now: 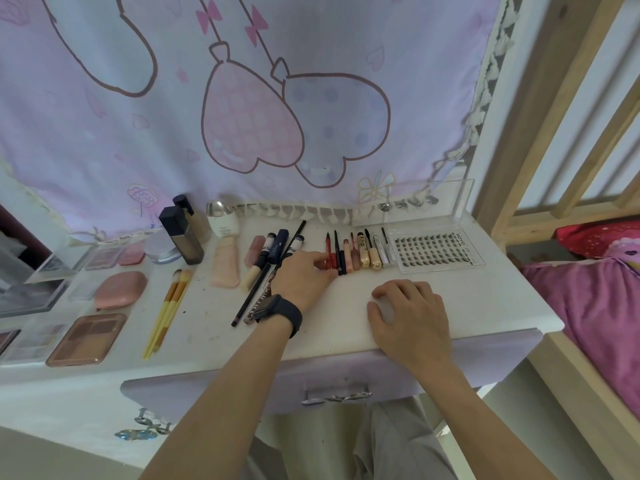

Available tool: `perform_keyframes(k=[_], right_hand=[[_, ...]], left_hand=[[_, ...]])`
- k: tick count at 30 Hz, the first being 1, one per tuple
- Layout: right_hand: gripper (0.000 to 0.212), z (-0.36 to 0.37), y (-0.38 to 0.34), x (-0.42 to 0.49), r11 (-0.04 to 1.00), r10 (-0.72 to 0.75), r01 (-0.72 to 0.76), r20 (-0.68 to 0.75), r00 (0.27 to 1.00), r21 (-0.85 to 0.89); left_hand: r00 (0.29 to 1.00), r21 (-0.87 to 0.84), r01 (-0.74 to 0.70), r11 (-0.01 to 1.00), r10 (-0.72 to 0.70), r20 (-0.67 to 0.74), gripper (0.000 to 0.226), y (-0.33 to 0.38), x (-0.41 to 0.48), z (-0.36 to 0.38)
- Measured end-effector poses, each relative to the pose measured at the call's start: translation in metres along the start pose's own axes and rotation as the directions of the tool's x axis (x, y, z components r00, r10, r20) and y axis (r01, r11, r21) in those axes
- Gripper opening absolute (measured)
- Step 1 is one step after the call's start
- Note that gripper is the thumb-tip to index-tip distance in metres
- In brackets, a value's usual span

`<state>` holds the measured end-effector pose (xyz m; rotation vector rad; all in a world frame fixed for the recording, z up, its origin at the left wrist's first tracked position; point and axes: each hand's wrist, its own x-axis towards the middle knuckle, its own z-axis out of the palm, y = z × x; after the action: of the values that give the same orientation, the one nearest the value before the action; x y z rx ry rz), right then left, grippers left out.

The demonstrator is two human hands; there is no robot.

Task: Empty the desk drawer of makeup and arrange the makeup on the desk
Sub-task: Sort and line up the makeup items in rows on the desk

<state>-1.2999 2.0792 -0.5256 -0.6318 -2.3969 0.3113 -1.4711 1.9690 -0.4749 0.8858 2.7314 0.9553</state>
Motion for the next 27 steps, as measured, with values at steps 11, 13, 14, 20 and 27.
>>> perform_keyframes(k=[11, 13, 14, 20, 27], right_hand=[[0.020, 0.003, 0.003, -0.001, 0.999, -0.032, 0.031, -0.027, 0.999, -0.018], [0.019, 0.003, 0.004, -0.001, 0.999, -0.043, 0.042, -0.028, 0.999, -0.024], [0.019, 0.003, 0.004, -0.002, 0.998, -0.049, 0.048, -0.029, 0.998, -0.029], [0.013, 0.000, 0.001, -0.002, 0.992, -0.066, 0.069, 0.031, 0.997, -0.102], [0.022, -0.004, -0.003, 0.001, 0.993, -0.054, 0.068, 0.138, 0.989, -0.094]], left_hand=[[1.000, -0.088, -0.024, 0.996, 0.022, -0.017, 0.039, -0.004, -0.014, -0.016], [0.996, -0.075, -0.048, 0.996, 0.042, -0.080, 0.034, -0.013, -0.023, -0.026], [0.993, -0.073, -0.050, 0.996, 0.041, -0.111, 0.031, -0.018, -0.027, -0.032], [0.986, 0.041, 0.024, 0.999, -0.017, -0.164, 0.018, -0.048, -0.058, -0.069], [0.985, 0.287, 0.076, 0.955, -0.026, -0.173, 0.025, -0.052, -0.079, -0.067]])
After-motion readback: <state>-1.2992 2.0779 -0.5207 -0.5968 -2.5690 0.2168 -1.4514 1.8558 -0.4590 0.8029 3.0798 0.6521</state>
